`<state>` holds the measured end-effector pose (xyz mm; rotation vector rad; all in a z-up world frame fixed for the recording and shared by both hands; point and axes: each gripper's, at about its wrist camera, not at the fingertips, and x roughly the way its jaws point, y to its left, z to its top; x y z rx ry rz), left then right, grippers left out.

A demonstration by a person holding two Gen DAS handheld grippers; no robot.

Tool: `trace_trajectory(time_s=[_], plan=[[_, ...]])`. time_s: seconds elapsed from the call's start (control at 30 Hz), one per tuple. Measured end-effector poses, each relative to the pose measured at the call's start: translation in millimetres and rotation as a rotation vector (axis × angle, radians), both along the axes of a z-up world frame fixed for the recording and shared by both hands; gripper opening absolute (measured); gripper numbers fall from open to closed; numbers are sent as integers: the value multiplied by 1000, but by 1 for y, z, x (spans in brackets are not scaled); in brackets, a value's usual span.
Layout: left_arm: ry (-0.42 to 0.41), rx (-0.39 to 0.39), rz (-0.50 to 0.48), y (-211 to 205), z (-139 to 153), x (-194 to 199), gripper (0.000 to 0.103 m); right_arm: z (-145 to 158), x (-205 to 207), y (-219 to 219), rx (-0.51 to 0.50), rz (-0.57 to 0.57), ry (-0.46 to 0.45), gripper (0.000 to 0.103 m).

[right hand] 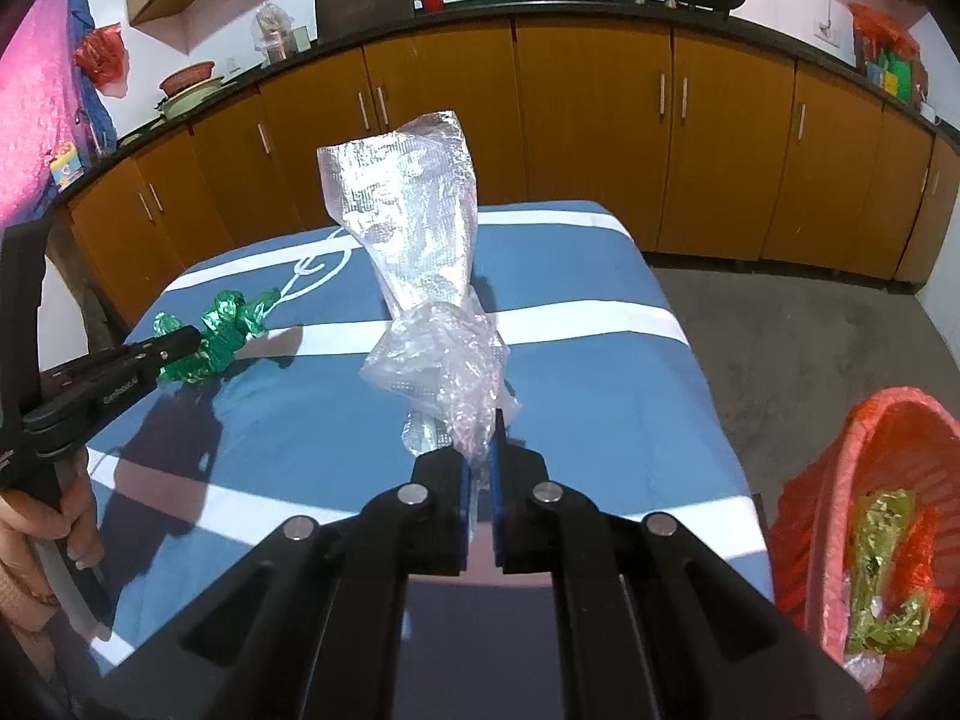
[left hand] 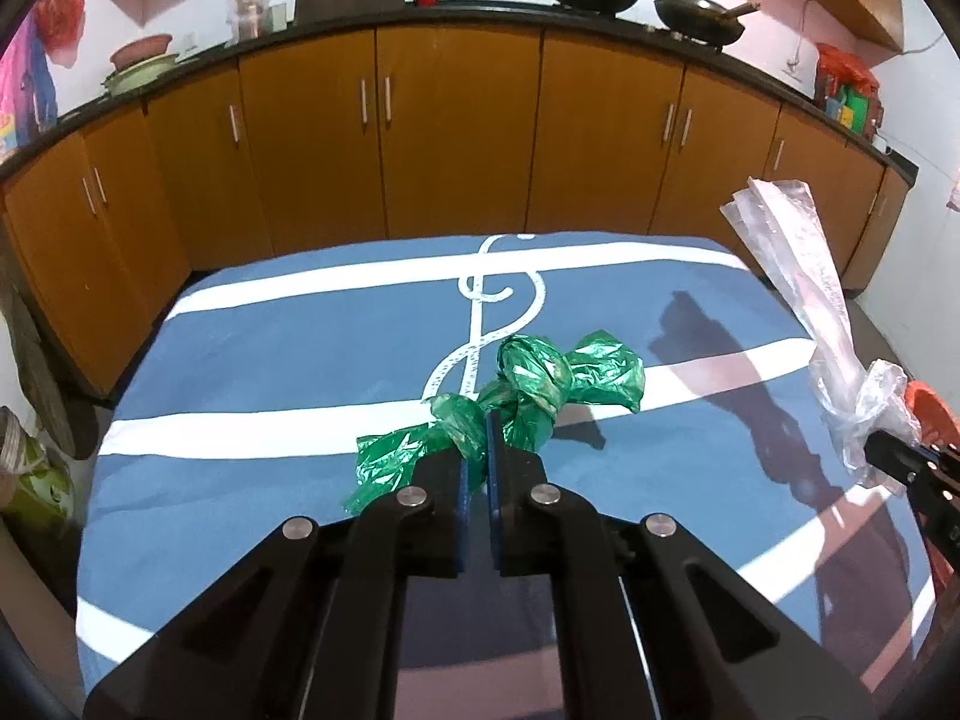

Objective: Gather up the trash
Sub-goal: 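Carry the clear bag and green foil bag over the orange basket with both tools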

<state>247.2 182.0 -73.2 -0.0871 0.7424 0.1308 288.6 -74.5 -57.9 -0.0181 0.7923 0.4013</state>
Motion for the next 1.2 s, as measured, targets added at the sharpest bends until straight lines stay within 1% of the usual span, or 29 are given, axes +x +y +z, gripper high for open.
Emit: trace_trajectory(time_s=[0.2,0.27,0.73,0.97,1.2], plan=[[-4,-25,9,-9,10,-14,5,8,-16,-12,8,-15,-6,7],[-5,-18,3,-16,13,-17,5,11,-21,-17,11,-27,-7,7],[-51,-24,-95,-68,31,-34,5,31,-50,-46,15,-72,-32,7],[-61,-15,-139,-92,37,-42,5,40,-63,-62,18,-107,-39,7],[-67,-28,-179,-115,43,-51,5,49,-78,-82,14,-140,-60,7]])
